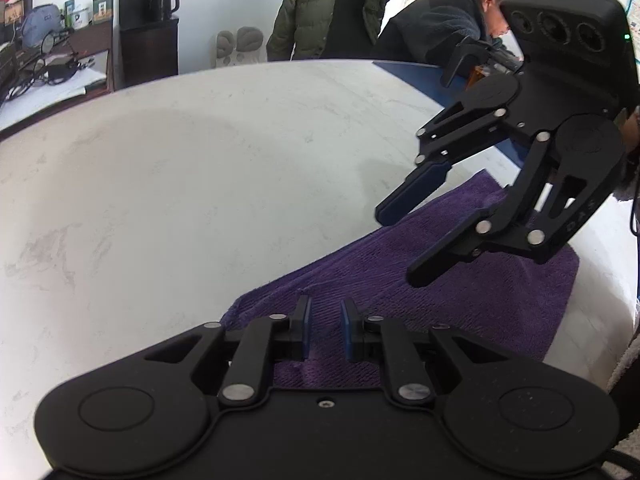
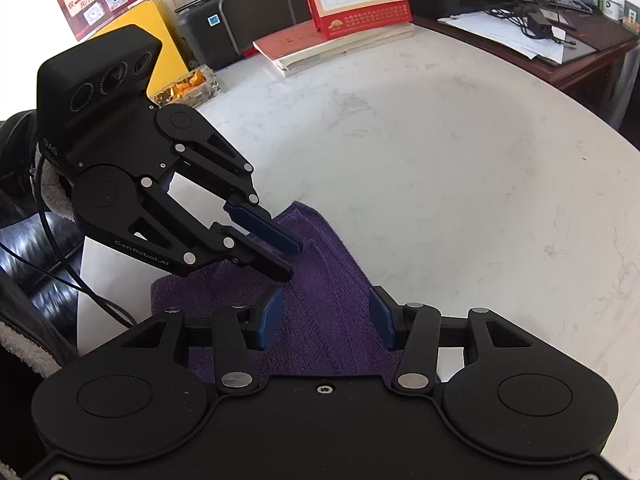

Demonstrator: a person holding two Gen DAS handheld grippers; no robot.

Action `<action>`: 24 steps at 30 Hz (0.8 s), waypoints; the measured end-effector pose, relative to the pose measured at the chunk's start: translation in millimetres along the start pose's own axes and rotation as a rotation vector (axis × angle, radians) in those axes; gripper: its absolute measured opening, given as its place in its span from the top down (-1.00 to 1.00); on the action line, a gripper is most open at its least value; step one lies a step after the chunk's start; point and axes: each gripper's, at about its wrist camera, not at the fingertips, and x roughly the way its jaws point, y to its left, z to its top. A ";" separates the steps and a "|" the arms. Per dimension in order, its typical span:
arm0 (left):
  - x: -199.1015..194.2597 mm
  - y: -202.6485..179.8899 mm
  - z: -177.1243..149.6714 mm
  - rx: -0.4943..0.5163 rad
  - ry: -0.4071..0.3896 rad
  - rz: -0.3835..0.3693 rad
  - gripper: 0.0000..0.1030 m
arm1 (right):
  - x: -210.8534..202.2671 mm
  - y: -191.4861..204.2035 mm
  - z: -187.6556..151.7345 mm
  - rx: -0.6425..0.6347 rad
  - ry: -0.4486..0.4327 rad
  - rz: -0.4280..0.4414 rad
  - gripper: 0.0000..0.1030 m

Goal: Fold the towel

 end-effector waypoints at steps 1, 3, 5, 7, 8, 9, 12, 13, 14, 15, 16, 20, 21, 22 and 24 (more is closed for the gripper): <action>-0.5 0.4 0.5 -0.004 0.001 0.004 0.73 | 0.4 0.2 0.2 -0.002 0.003 0.005 0.09; -5.8 0.7 0.1 -0.014 -0.004 -0.001 0.71 | 0.8 1.1 0.7 -0.007 0.006 0.023 0.09; -11.4 1.1 -1.9 -0.027 -0.002 -0.005 0.64 | 2.4 3.1 1.9 -0.034 0.006 0.047 0.09; -16.6 0.6 -6.8 -0.040 0.009 -0.001 0.61 | 8.7 4.2 6.3 -0.073 0.011 0.063 0.09; -18.0 0.7 -9.0 -0.046 0.016 -0.002 0.61 | 11.8 4.7 8.6 -0.092 0.013 0.071 0.09; -19.6 0.1 -11.7 -0.052 0.021 0.001 0.61 | 14.9 5.3 10.8 -0.112 0.016 0.079 0.09; -20.8 -1.0 -16.5 -0.073 0.027 -0.006 0.61 | 25.8 6.7 19.0 -0.158 0.028 0.099 0.09; -20.7 -1.2 -17.5 -0.078 0.028 -0.009 0.60 | 30.1 6.9 21.6 -0.172 0.036 0.106 0.09; -20.1 -1.6 -18.1 -0.082 0.028 -0.008 0.60 | 34.0 7.9 23.2 -0.190 0.046 0.107 0.09; -19.0 -2.0 -18.6 -0.085 0.028 -0.005 0.60 | 37.7 8.8 24.7 -0.207 0.055 0.108 0.09; -18.2 -2.3 -18.8 -0.087 0.027 -0.002 0.60 | 40.1 10.2 25.0 -0.219 0.064 0.109 0.09; -22.4 -1.3 -18.1 -0.097 0.010 0.013 0.58 | 47.1 15.2 22.5 -0.260 0.101 0.096 0.09; -23.7 -0.5 -18.0 -0.101 0.007 0.014 0.57 | 47.2 15.1 21.6 -0.256 0.104 0.097 0.09; -24.6 0.2 -18.1 -0.103 0.005 0.014 0.52 | 47.3 15.1 20.7 -0.252 0.107 0.098 0.09; -24.9 1.4 -19.2 -0.105 0.008 0.012 0.49 | 47.6 15.1 18.9 -0.243 0.112 0.099 0.09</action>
